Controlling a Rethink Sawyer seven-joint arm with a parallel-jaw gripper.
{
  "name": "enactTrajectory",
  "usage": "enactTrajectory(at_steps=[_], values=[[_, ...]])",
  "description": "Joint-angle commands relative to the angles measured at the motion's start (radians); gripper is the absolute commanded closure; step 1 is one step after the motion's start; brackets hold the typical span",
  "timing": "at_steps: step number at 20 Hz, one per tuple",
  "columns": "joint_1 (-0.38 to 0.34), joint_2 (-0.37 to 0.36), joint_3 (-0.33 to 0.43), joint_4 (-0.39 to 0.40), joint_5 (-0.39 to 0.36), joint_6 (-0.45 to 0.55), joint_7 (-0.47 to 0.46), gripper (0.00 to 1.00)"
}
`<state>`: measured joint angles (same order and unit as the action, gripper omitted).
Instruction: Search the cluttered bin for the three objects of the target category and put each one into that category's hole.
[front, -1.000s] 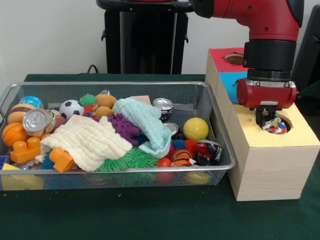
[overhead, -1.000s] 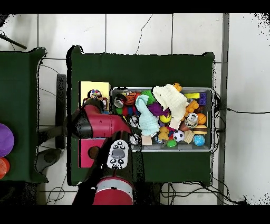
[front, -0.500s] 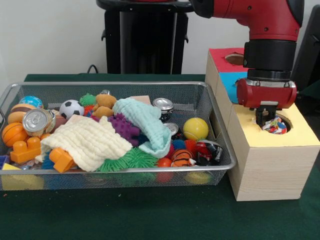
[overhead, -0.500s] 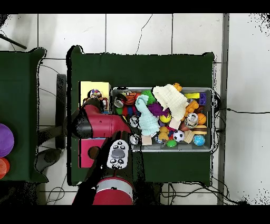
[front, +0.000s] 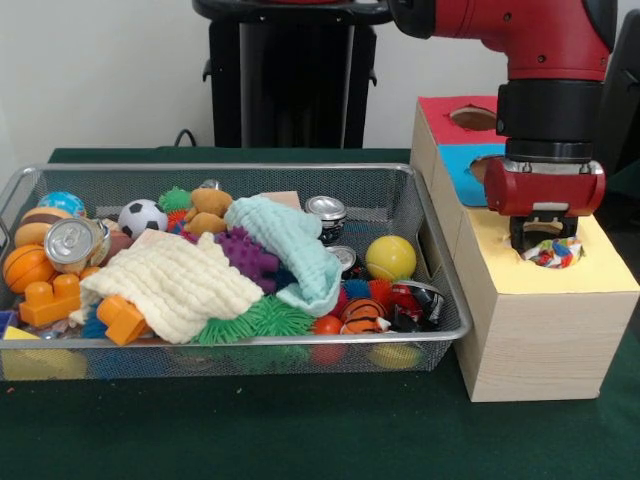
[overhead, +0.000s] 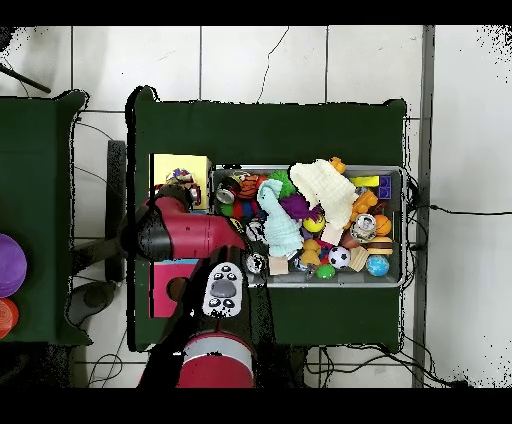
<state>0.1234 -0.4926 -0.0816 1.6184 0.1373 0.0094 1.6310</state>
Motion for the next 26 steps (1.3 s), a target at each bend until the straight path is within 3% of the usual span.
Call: enactTrajectory(at_steps=[1,12,26], values=[[-0.083,0.048,-0.020,0.073,0.007,0.180,0.145,0.00],[-0.060,-0.026,-0.056,0.043,0.005,0.340,0.124,0.00],[-0.070,-0.033,-0.048,0.033,-0.023,0.357,0.128,0.00]])
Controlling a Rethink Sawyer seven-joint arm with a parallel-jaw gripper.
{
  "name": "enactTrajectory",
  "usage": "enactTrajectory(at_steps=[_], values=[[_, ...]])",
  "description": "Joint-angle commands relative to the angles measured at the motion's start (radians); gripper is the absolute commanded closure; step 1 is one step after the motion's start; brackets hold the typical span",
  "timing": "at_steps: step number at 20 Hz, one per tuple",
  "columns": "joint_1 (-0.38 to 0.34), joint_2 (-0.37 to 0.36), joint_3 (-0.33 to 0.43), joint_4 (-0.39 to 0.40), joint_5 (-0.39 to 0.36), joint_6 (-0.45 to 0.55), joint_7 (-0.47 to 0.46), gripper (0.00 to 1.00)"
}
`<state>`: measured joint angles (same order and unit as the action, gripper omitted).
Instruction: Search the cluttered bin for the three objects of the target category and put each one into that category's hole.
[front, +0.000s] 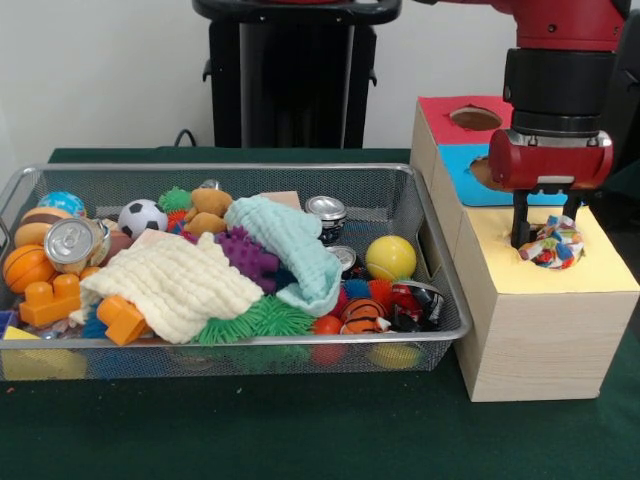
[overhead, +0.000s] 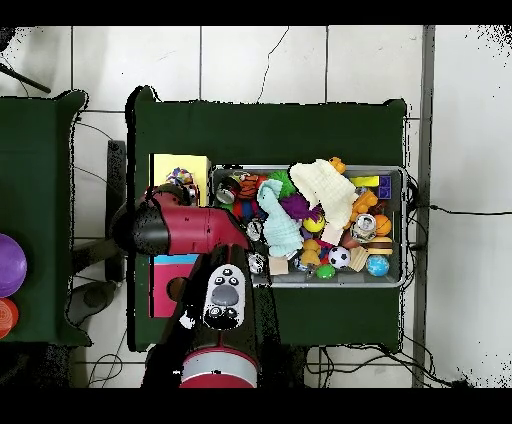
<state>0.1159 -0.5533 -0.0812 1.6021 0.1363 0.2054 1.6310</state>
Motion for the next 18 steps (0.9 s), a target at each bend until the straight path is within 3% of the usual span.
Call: enactTrajectory(at_steps=[1,18], values=[[-0.062,0.026,-0.048,0.049,-0.023,0.164,0.127,0.00],[-0.073,-0.031,-0.039,0.058,-0.028,0.237,0.109,0.00]])
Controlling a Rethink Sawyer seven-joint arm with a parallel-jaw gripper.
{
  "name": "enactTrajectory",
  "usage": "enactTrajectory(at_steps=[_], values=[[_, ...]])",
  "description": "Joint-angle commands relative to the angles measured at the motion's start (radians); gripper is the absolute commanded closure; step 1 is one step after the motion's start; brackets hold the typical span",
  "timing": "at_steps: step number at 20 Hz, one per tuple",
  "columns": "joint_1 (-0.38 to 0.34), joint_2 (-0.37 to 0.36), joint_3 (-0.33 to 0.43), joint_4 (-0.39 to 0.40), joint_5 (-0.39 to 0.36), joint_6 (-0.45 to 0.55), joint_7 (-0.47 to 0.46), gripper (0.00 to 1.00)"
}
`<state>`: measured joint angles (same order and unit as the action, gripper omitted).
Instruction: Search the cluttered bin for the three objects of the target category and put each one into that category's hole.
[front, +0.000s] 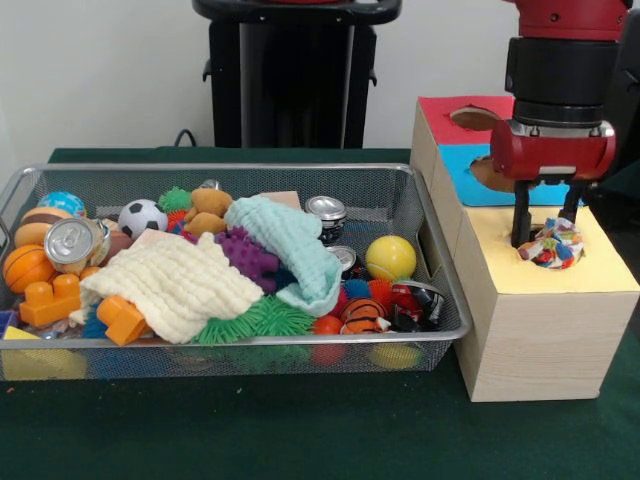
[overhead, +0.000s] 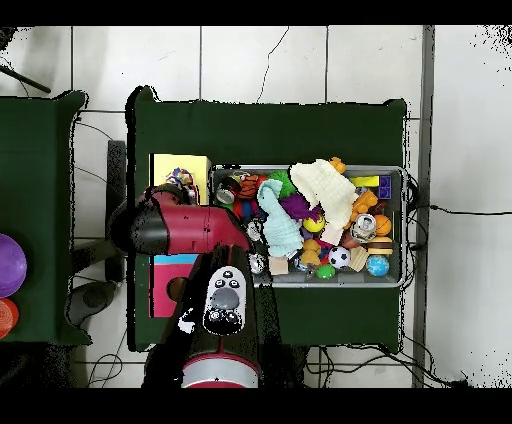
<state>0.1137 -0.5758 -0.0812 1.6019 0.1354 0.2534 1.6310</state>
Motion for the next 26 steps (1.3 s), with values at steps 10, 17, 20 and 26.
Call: enactTrajectory(at_steps=[10,17,20,26], values=[[-0.078,-0.048,-0.030,0.061,-0.036,0.242,0.103,0.00],[-0.081,-0.060,-0.026,0.066,-0.045,0.252,0.106,0.00],[-0.070,-0.061,-0.034,0.060,-0.049,0.257,0.116,0.00],[-0.066,-0.068,-0.036,0.055,-0.045,0.274,0.118,0.00]])
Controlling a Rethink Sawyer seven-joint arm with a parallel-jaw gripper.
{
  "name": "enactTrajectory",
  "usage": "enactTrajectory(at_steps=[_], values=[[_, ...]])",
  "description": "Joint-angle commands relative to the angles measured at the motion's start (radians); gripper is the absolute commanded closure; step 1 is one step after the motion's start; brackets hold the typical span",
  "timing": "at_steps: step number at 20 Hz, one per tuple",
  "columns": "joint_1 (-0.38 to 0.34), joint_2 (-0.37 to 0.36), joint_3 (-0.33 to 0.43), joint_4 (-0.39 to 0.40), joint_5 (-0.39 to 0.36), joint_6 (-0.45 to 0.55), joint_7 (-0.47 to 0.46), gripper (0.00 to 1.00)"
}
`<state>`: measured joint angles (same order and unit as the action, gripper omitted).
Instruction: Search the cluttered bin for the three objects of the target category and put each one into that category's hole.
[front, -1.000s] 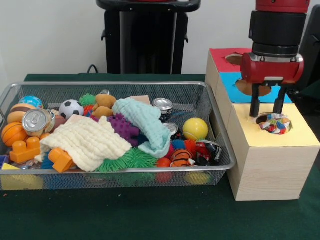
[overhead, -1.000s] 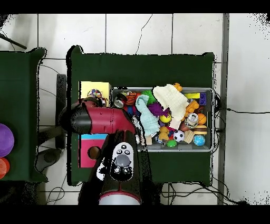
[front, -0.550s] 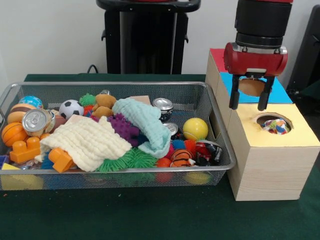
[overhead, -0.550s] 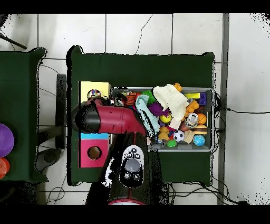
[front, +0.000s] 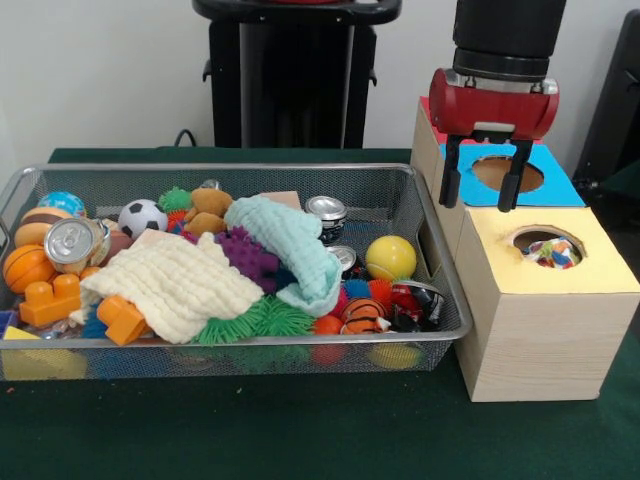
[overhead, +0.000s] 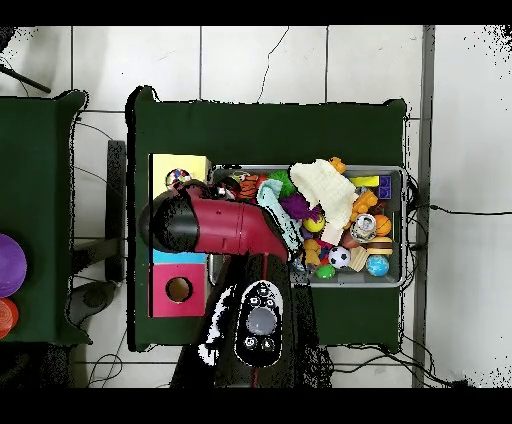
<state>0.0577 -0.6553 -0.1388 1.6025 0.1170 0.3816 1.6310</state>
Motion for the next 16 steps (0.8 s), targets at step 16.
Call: enactTrajectory(at_steps=[16], values=[[0.043,0.039,-0.034,0.009,-0.033,0.156,0.159,0.00]])
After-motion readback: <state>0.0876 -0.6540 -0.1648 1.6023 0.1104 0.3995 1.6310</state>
